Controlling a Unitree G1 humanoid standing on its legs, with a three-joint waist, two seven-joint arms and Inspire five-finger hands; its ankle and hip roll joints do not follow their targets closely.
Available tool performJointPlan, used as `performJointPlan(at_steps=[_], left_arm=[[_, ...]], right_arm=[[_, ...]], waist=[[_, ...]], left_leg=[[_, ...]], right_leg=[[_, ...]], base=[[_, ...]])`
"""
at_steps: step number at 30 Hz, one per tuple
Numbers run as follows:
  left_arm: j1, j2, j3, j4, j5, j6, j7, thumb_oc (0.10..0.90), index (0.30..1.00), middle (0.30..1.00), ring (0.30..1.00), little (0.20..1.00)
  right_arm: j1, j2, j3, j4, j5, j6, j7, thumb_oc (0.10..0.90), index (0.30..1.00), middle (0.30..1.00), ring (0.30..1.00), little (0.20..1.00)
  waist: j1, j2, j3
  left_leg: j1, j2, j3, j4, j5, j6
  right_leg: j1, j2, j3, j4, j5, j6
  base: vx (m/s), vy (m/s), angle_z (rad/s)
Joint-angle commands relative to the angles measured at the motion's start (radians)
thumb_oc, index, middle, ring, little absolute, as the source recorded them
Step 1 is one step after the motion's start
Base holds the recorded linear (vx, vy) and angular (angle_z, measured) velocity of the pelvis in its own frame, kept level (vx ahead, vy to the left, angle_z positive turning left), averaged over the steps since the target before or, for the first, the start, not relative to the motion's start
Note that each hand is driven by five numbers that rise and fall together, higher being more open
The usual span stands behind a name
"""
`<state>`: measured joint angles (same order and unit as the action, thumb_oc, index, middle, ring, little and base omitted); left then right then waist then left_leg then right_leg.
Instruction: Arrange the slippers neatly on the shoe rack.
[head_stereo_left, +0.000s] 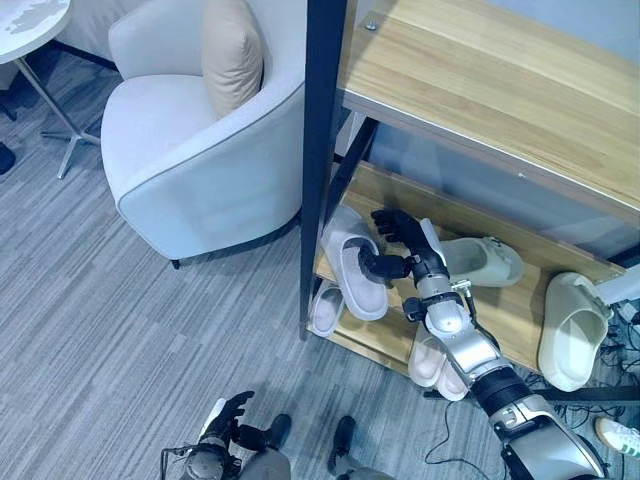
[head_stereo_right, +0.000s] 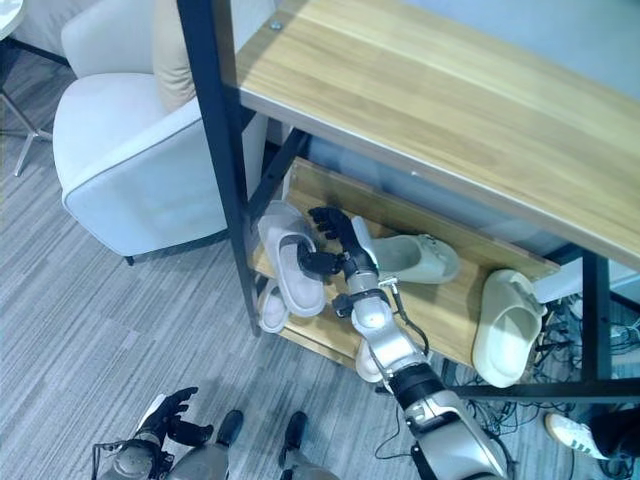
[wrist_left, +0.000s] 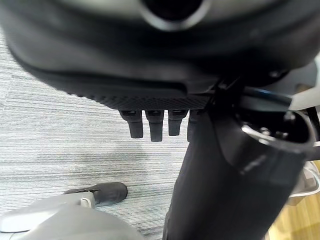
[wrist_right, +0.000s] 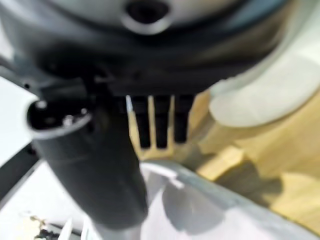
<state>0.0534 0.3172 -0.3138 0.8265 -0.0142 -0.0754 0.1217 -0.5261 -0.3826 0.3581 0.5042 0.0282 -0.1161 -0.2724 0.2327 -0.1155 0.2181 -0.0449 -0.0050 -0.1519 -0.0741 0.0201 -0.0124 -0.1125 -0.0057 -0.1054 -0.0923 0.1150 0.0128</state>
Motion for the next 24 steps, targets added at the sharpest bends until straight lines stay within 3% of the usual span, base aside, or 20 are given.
performJointPlan(at_steps=[1,11,24], left_arm=[[0.005,-0.045,-0.077,0.027,-0.019,-0.041,0.002,0.8,0.9,0.9,0.9,0.9],[0.034,-0.046,-0.053,0.012,-0.023,-0.038,-0.012,0.8,0.9,0.9,0.9,0.9],[0.062,-0.062,-0.007,0.012,0.0,-0.029,-0.019,0.8,0.9,0.9,0.9,0.9]], right_arm=[[-0.129,-0.026,-0.026,-0.039,0.026,-0.073,-0.047,0.4,0.3,0.3,0.3,0.3],[-0.025,-0.031,-0.065,-0.123,0.011,-0.084,-0.037,0.4,0.3,0.3,0.3,0.3],[0.206,-0.047,-0.159,-0.449,-0.07,-0.114,-0.007,0.4,0.3,0.3,0.3,0.3]], waist=[[0.021,0.002,-0.023],[0.002,0.011,-0.046],[-0.047,0.027,-0.084]], left_leg=[[-0.041,-0.032,0.016,-0.013,0.055,0.032],[-0.01,-0.031,0.028,-0.013,0.039,0.031],[0.029,-0.028,0.048,-0.013,0.025,0.026]], right_leg=[[0.081,-0.013,0.023,0.005,-0.026,0.049],[0.099,-0.014,0.031,0.005,-0.032,0.05],[0.126,-0.017,0.038,0.005,-0.041,0.053]], base=[[0.0,0.0,0.0],[0.0,0.001,0.0],[0.01,-0.004,-0.04]])
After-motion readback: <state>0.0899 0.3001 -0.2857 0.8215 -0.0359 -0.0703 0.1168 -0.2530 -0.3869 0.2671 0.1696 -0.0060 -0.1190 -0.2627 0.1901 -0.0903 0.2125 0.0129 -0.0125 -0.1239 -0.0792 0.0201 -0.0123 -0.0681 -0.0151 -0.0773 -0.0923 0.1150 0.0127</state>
